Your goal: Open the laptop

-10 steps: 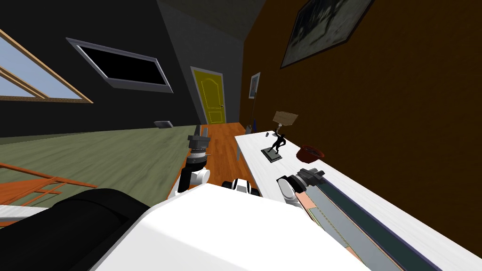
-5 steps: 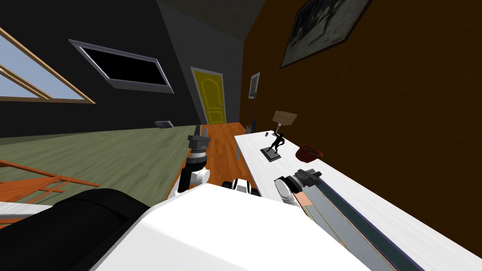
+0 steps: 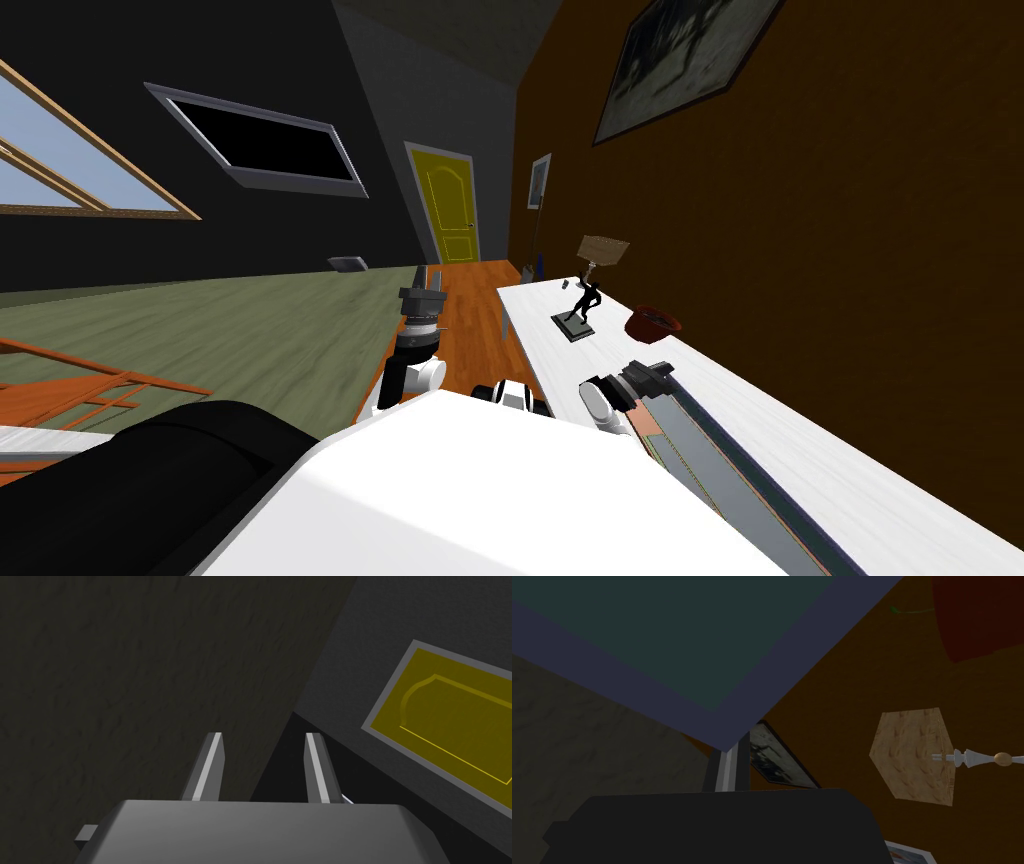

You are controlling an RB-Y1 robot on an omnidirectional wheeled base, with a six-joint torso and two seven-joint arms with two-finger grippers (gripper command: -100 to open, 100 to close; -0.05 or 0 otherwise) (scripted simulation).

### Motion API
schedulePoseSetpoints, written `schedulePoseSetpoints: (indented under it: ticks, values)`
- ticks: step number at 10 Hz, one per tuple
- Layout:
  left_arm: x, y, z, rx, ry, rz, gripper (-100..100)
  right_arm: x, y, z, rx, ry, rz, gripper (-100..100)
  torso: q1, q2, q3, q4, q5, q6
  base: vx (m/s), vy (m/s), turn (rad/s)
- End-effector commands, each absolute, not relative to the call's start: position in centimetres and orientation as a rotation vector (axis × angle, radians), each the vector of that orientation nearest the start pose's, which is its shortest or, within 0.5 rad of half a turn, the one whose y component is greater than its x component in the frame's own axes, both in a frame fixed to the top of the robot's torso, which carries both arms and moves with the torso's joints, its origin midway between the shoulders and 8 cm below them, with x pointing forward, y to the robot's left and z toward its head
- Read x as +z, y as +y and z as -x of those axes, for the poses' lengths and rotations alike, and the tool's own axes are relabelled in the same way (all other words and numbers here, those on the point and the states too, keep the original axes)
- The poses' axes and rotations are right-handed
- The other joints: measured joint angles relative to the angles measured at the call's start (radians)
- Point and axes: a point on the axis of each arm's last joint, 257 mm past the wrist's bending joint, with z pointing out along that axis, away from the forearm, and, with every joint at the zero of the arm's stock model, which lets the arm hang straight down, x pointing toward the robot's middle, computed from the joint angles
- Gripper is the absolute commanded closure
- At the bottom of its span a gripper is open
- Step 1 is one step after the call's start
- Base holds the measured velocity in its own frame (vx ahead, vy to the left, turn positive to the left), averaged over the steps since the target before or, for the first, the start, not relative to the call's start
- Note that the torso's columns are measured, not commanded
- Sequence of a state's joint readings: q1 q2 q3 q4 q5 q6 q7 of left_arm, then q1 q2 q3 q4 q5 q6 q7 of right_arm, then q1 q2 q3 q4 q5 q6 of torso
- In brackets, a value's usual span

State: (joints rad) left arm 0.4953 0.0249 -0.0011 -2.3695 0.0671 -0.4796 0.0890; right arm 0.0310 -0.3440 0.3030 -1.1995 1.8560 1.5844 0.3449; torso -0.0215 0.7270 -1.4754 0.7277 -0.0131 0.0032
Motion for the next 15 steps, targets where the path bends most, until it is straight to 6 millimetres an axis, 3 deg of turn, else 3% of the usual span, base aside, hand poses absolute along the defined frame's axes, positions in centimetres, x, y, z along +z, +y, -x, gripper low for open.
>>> schedulePoseSetpoints:
  ticks: [1,3,6,8,11,15]
  values:
    - [6.2,27.9,-32.8,-1.452,0.519,0.652,0,-19.9,-46.9,-32.2,-1.858,1.142,-0.056,100,-0.003,0.0,0.0,-0.002,-0.002,0.002,-0.002,-0.018,0.004]
    - [6.2,27.9,-32.8,-1.452,0.519,0.652,0,-19.4,-46.9,-31.1,-1.887,1.113,-0.092,100,-0.008,-0.003,0.001,-0.007,-0.008,0.002,0.003,-0.007,0.0]
    - [6.1,27.9,-32.8,-1.452,0.519,0.652,0,-18.5,-47.2,-31.1,-1.907,1.058,-0.087,100,-0.009,-0.003,0.001,-0.009,-0.01,0.003,-0.006,0.0,0.004]
    - [6.2,27.9,-32.8,-1.452,0.519,0.652,0,-19.0,-45.8,-30.5,-1.91,1.034,-0.062,100,-0.015,-0.002,0.003,-0.009,-0.009,0.006,-0.016,-0.019,0.009]
    - [6.2,27.9,-32.8,-1.452,0.519,0.652,0,-19.0,-45.9,-29.8,-1.931,1.019,-0.067,100,-0.022,-0.005,0.003,-0.016,-0.018,0.008,0.004,-0.002,0.004]
    - [6.2,27.9,-32.8,-1.452,0.519,0.652,0,-19.0,-45.9,-29.8,-1.931,1.019,-0.067,100,-0.023,-0.004,0.004,-0.015,-0.017,0.009,-0.004,0.001,0.003]
